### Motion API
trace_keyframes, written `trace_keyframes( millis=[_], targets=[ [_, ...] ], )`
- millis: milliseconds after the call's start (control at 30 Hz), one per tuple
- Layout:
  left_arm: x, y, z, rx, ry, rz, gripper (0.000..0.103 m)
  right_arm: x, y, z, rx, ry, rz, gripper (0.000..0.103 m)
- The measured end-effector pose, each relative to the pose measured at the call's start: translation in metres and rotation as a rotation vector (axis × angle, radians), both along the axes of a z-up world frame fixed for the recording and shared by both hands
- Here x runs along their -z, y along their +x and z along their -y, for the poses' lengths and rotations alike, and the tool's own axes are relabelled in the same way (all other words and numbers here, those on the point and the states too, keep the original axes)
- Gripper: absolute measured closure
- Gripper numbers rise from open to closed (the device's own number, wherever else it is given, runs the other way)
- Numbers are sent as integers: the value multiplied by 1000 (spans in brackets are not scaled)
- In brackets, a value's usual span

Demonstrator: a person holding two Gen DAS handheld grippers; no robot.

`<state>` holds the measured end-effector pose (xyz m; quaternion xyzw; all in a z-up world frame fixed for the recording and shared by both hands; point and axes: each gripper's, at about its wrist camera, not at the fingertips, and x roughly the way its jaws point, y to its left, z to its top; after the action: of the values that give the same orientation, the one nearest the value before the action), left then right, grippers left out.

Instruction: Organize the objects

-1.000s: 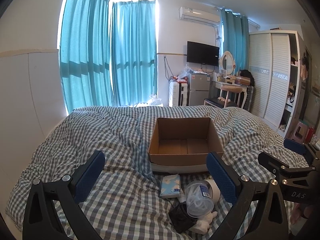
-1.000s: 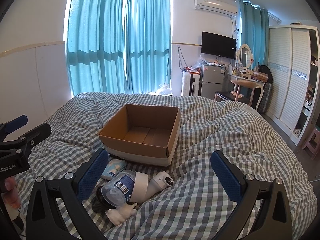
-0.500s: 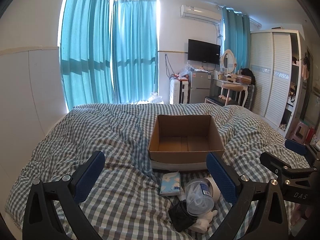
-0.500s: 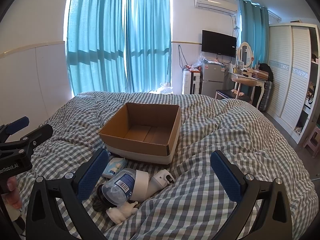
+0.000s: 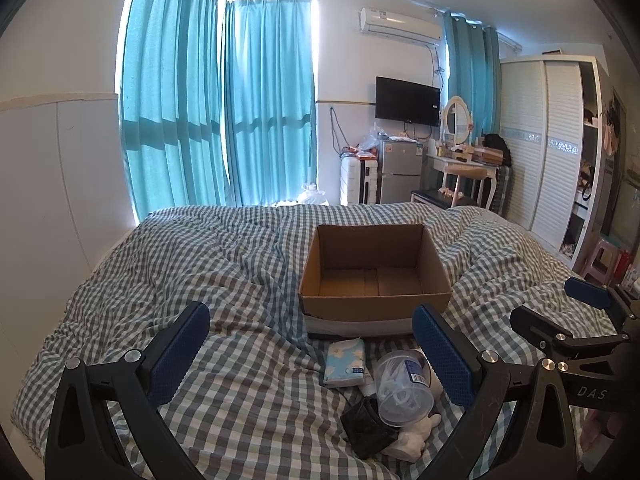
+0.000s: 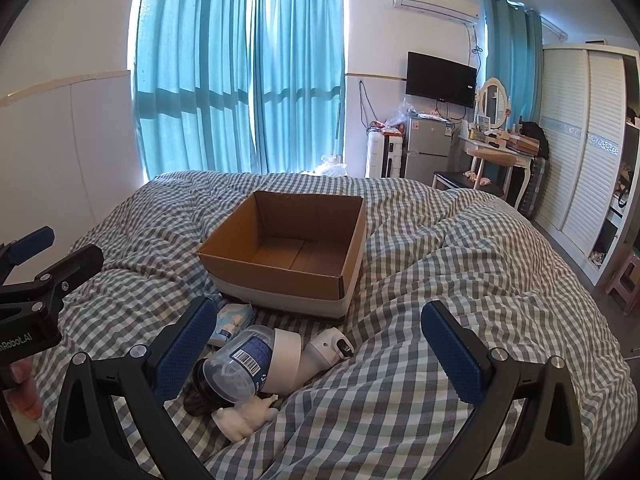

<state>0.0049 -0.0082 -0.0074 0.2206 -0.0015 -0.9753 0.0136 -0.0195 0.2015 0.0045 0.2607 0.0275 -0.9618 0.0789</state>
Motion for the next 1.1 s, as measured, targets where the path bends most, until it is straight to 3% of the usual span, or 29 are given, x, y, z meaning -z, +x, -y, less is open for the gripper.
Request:
trace_keyframes(
  millis=[1100],
  targets=[
    [-1,1,1,10,18,7,0,-6,5,4,-22,8,-6,0]
  ],
)
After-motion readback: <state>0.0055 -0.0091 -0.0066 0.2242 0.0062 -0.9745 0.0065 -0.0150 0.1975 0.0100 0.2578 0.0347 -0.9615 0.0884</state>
